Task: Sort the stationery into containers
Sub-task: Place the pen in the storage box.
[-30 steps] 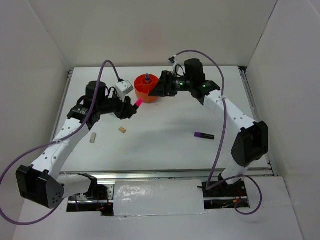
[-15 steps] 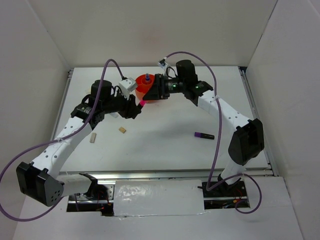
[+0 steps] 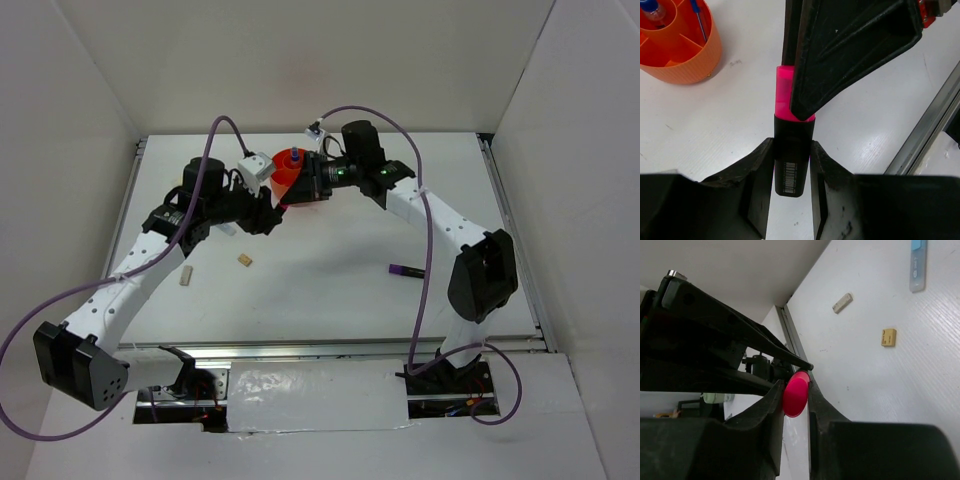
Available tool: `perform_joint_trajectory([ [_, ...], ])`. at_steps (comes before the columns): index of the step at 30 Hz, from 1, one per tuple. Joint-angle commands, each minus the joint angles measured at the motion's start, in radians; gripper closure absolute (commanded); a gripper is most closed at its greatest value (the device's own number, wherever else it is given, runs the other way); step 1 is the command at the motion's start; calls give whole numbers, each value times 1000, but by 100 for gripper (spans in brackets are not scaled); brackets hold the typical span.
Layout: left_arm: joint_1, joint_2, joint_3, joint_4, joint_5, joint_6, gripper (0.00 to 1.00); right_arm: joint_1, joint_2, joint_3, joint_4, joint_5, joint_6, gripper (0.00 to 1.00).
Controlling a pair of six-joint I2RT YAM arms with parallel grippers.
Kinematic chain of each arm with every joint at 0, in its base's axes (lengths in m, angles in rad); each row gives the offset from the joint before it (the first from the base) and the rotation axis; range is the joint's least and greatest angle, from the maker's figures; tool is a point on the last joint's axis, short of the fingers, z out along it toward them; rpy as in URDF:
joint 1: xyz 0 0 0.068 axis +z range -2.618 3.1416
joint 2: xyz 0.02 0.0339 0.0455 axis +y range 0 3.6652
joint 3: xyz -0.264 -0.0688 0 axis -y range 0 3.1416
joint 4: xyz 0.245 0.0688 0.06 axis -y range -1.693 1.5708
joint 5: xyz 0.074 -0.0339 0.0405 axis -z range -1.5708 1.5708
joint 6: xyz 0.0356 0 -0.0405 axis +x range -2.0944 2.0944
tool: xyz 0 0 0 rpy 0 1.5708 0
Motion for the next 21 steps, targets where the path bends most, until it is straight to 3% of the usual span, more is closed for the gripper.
perform_joint_trajectory([
  [1, -9, -2, 36, 26, -8, -14, 78, 0, 5, 54, 13, -4, -9, 86],
  [2, -9, -3, 36, 22, -24, -17, 64, -5, 4, 59, 20, 10, -10, 93],
  [3, -9, -11, 33, 14, -73, -18, 42, -12, 4, 66, 22, 21, -15, 96],
  [6, 11, -34, 15, -7, -153, -15, 22, -57, 8, 102, 33, 129, -67, 100],
  [8, 62, -51, -13, -1, -177, -17, 19, -78, 18, 122, 49, 237, -165, 100],
  [9, 83, -63, -19, 2, -176, -17, 18, -77, 27, 132, 51, 369, -199, 100],
  [12, 138, -74, -39, 0, -164, -8, 18, -83, 96, 194, 91, 482, -296, 100],
  [16, 200, -78, -57, 13, -148, -21, 13, -80, 201, 278, 120, 529, -333, 100],
  [17, 209, -77, -54, 13, -145, -23, 1, -80, 249, 319, 116, 538, -334, 100],
  [21, 250, -66, -53, -1, -133, -20, 1, -71, 335, 381, 120, 582, -371, 100],
])
